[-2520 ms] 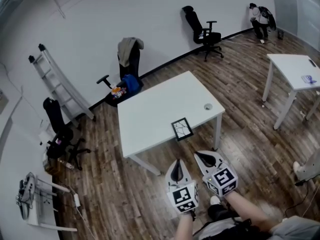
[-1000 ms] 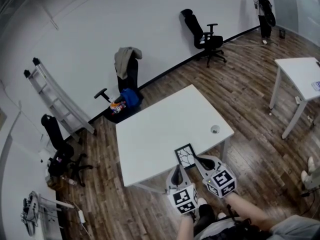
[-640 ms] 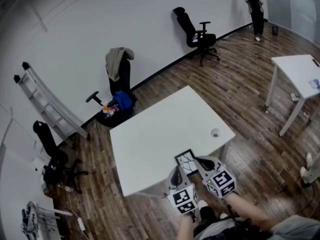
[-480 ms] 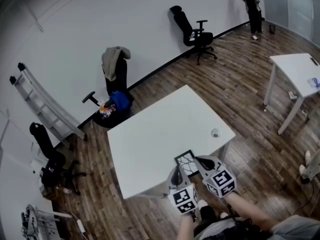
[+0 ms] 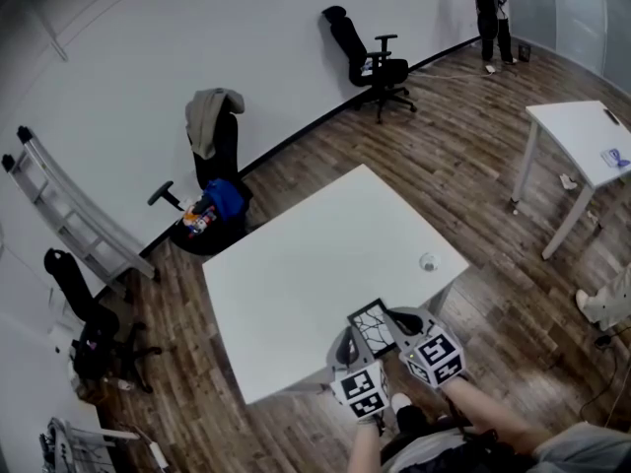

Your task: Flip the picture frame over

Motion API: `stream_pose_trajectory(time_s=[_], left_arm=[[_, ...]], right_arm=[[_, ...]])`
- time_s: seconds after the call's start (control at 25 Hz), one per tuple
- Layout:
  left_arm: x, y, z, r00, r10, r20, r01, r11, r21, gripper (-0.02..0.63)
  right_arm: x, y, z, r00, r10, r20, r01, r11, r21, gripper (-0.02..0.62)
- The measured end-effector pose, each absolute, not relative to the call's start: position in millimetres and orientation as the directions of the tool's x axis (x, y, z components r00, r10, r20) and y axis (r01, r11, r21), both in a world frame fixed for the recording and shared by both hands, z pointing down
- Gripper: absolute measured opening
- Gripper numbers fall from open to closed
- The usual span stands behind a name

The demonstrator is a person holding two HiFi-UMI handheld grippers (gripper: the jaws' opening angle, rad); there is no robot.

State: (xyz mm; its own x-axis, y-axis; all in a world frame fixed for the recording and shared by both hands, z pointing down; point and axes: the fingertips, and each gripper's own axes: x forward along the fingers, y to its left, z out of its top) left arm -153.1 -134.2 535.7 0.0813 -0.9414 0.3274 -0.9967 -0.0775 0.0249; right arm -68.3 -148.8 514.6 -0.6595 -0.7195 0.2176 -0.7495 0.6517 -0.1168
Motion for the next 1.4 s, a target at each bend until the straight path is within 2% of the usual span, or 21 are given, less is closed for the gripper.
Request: stream_pose_trajectory(time_s=[0.6,0.96,1.04,1.4], left_arm=[[-166,-141,596,0.113,-0.867,0.485,-0.993,-0.09,0.07,-0.005],[-164,-145,636,0.106,-0.795,0.598,-0.989,-0.023,0.145,-0.003],[-165,-146,642,0.11,-0.776,0.621,-0.987,-0.01,0.162,0.02],[-169,-138,670,0.124,-0.71,0.694,-0.978,0.03,0.206,0.068]], right_arm=[[-64,-165,568,-0.596,-0.729,0.336,-0.793,0.6,-0.105,0.003],[-61,-178,617,-0.618,-0.628,0.473,-0.759,0.633,-0.152,0.008],[-62,-180,626,-0.62,-0.603,0.502,-0.753,0.638,-0.164,0.034],[-62,-181,655,-0.637,-0.512,0.576,-0.729,0.643,-0.235,0.077]])
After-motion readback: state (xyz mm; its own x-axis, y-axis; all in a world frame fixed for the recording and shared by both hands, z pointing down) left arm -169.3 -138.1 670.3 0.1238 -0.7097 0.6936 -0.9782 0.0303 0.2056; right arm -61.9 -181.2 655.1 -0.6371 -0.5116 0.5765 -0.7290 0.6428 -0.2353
